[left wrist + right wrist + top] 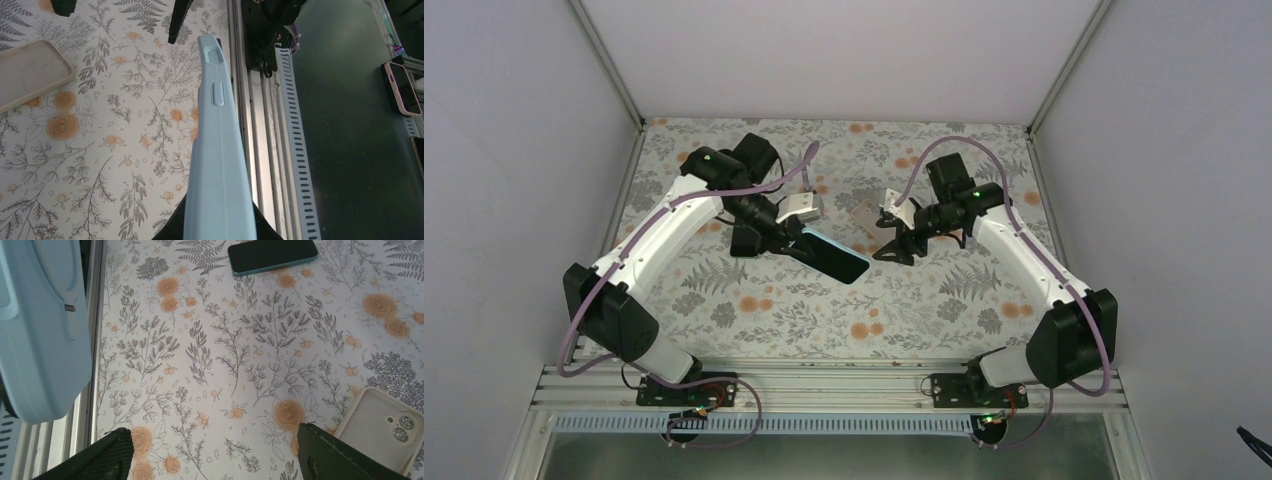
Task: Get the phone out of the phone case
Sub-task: Remove the phone case from the phone.
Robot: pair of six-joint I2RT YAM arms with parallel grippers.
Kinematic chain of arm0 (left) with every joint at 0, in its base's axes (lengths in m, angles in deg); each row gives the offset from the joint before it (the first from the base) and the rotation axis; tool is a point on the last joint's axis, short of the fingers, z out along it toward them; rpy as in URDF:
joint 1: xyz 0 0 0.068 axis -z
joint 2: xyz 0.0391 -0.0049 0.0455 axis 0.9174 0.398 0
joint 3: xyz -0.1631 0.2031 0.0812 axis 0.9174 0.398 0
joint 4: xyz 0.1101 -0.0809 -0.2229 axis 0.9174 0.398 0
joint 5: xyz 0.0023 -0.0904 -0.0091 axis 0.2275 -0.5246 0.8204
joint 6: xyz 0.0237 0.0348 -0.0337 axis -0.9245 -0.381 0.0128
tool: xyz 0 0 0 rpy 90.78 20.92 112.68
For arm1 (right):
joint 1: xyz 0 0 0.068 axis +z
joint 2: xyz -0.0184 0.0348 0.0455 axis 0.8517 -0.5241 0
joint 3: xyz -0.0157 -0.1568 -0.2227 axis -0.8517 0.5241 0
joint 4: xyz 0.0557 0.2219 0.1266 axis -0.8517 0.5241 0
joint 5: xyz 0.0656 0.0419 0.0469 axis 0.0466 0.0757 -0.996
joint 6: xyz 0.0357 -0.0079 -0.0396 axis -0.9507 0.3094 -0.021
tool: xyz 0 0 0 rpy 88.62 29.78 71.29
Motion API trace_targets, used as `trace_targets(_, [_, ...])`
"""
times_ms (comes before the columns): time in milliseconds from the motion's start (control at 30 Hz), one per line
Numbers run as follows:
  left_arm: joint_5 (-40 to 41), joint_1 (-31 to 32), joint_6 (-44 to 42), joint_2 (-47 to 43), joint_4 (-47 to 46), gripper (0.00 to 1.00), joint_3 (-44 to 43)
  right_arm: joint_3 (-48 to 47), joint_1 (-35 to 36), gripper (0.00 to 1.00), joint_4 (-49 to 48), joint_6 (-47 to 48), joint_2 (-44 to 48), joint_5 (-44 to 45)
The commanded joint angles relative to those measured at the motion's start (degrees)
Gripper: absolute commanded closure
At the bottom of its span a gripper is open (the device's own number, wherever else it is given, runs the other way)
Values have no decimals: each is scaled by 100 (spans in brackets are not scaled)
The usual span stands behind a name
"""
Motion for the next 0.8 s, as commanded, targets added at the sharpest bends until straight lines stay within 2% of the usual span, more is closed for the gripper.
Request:
trace_targets(0, [-352,-19,-95,23,-43,98,-163,60,28,20,178,139,46,-344])
trace_targets(433, [-271,-21,-120,83,-43,98,-110,-354,49,21,1165,652,-40,-986])
trace_targets(767, [-326,-20,-86,124,-43,98,-186,-450,197,22,1087,510,-70,-1028])
